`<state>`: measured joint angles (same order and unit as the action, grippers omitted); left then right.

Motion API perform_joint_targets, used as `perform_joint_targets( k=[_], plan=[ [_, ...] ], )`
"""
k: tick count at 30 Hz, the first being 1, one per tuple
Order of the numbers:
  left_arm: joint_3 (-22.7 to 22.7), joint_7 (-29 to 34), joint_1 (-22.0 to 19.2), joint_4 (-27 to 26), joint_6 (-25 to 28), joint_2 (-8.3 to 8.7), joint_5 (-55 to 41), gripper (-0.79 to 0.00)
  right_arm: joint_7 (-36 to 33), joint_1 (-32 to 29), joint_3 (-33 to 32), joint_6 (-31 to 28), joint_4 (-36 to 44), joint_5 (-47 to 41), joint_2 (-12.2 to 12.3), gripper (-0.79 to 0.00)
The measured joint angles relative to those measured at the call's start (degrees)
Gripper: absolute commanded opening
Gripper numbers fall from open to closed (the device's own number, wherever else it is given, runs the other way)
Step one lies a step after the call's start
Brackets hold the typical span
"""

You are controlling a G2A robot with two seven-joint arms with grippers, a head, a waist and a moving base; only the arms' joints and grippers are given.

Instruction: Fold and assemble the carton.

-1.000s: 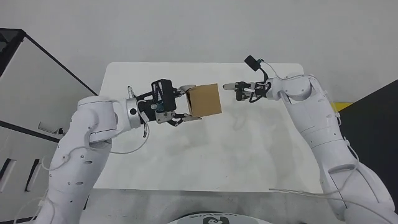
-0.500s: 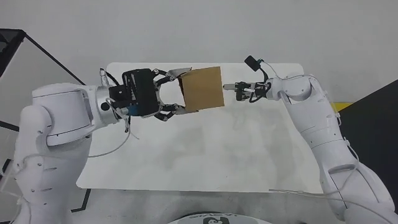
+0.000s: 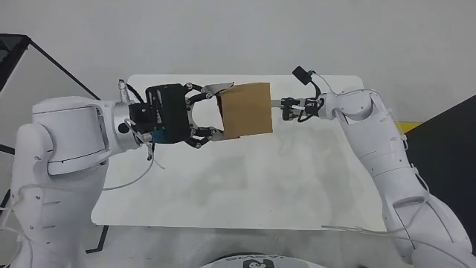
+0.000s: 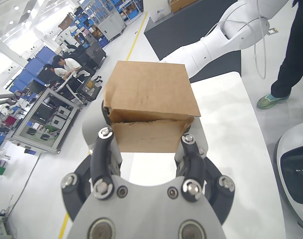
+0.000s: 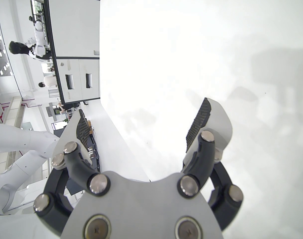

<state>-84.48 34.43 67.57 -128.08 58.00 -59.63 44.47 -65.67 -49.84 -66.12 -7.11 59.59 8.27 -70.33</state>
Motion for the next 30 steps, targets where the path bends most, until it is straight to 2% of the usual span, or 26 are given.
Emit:
perform_joint_targets(
  k=[8, 11, 16, 23, 30],
  plan=[
    [0.00, -0.02, 0.01, -0.02, -0.03, 0.00, -0.02, -0.785, 0.00, 0.00, 0.00, 0.00, 0.00, 0.00, 0.00, 0.000],
    [-0.47, -2.38, -0.39, -1.43, -1.42, -0.02, -0.31, -0.785, 0.00, 0.00, 0.00, 0.00, 0.00, 0.00, 0.00, 0.000],
    [-0.31, -5.20, -3.96, -2.80, -2.34, 0.13, -0.92, -0.785, 0.00, 0.00, 0.00, 0.00, 0.00, 0.00, 0.00, 0.000],
    [2.21, -3.71, -10.50, -3.56, -6.65, 0.33, -2.12, -0.785, 0.00, 0.00, 0.00, 0.00, 0.00, 0.00, 0.00, 0.000],
    [2.36, -3.51, -10.82, -3.61, -7.06, 0.35, -2.23, -0.785, 0.00, 0.00, 0.00, 0.00, 0.00, 0.00, 0.00, 0.000]
  ],
)
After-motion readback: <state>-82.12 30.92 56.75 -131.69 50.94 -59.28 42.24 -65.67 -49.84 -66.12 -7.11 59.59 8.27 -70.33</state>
